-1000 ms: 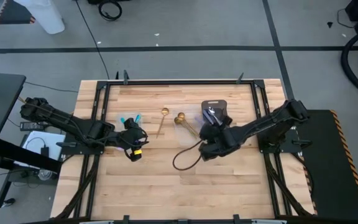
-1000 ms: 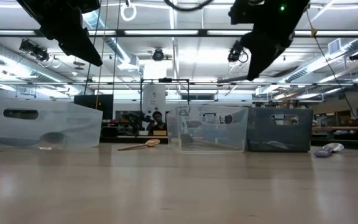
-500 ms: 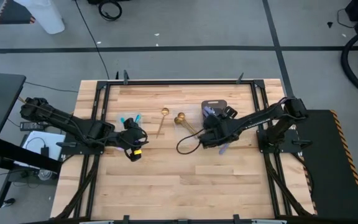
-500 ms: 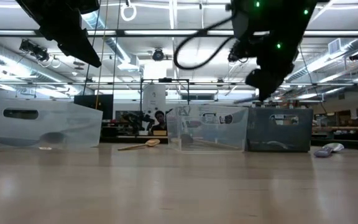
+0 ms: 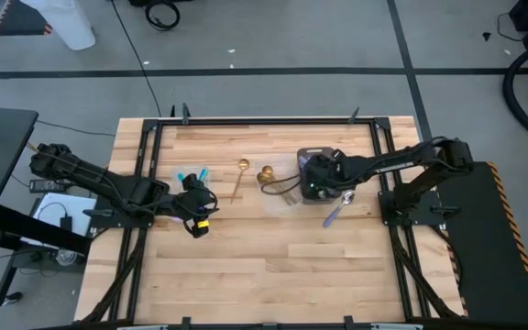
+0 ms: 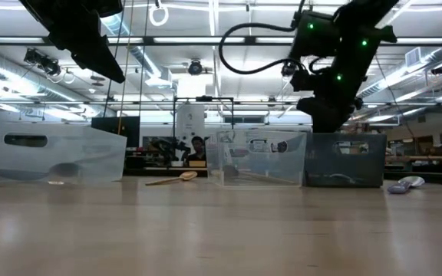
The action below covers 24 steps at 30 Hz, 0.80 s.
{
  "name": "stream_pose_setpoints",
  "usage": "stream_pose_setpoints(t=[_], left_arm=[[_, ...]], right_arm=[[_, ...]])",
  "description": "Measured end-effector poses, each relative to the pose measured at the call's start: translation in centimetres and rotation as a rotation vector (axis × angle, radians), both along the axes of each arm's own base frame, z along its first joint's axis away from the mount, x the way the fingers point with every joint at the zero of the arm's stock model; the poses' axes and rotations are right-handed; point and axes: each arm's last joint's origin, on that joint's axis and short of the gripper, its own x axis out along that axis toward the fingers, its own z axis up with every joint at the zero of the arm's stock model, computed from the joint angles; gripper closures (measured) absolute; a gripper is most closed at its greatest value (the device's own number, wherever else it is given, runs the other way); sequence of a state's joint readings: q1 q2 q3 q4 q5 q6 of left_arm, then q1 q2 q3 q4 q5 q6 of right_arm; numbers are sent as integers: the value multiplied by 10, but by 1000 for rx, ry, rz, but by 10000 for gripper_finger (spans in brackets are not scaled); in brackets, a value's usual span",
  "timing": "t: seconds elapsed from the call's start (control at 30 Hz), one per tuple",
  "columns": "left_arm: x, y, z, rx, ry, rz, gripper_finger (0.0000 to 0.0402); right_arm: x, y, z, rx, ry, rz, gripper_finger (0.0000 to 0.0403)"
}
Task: Sort silverware by color (type)
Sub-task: Put the purple spoon into the black bin
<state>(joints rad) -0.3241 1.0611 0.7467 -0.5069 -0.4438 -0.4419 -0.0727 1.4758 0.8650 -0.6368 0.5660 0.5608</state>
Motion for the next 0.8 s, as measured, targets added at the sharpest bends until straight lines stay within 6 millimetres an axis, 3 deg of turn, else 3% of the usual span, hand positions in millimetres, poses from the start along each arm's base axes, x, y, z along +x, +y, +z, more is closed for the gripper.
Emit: stream_pose_setpoints(t=[0.23,0.4,0.57,0.8], left_arm=[[0,0,0,0,0,0,271],[0,0,0,0,1,0,271],[0,0,0,1,3,0,271],[0,0,0,0,2,0,271]], right_arm=[[-13,-16,-8,87,-30,-64,281],[-17,-12,10,129,-74,-16,244],[-23,7,31,179,-124,105,236],[-25,52,36,208,-67,464,248]])
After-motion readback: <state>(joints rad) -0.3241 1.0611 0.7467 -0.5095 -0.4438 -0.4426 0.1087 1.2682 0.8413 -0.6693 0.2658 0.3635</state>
